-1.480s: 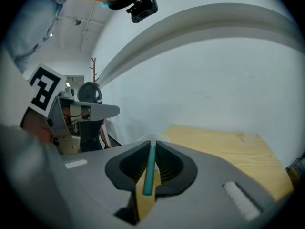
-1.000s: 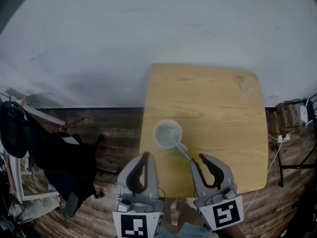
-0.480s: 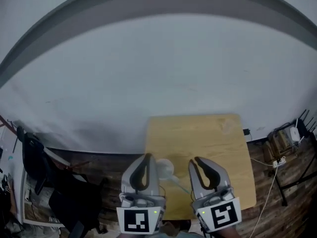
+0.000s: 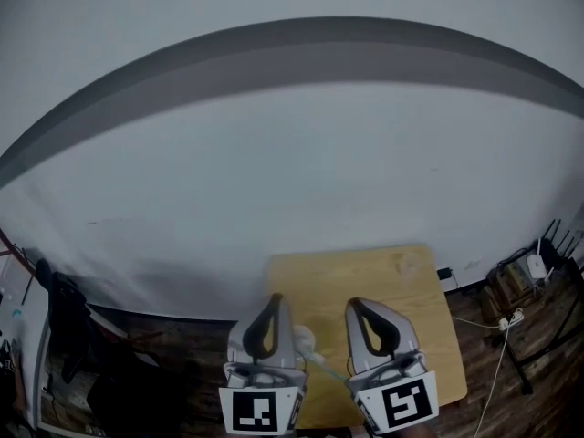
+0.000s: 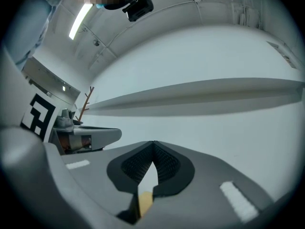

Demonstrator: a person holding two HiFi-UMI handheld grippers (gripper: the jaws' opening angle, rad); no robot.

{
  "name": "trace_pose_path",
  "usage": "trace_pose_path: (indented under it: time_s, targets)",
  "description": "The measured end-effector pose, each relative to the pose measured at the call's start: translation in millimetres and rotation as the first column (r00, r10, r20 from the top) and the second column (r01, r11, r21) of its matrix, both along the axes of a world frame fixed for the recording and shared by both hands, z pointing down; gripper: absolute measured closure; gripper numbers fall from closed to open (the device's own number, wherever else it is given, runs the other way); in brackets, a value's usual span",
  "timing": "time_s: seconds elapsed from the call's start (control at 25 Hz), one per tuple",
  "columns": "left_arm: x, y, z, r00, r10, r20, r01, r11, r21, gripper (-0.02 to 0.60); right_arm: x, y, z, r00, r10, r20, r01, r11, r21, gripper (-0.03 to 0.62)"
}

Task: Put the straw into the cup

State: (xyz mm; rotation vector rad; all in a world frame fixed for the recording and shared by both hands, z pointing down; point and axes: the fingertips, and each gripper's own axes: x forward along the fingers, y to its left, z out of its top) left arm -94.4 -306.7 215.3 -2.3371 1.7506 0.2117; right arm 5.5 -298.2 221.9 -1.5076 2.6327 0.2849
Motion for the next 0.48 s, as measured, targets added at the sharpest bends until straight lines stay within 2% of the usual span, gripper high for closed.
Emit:
trace_pose_path:
  time_s: [0.24,0.48]
  targets:
    - [8.3,-1.8,-1.3,1.000,0.011,0.016,-0.011,1.000,0.023,0.565,3.0,-2.9,-2.9,1.000,-0.009,0.009,0.009,1.000,0.000,0.588]
    - [8.6,-4.8,2.1,1.000,0.009,0.000,-0.009,1.000,0.003,0.565,0.5,-6.2,0.0,1.000,-0.016,0.006,0.016,1.000,-0.008,0.588]
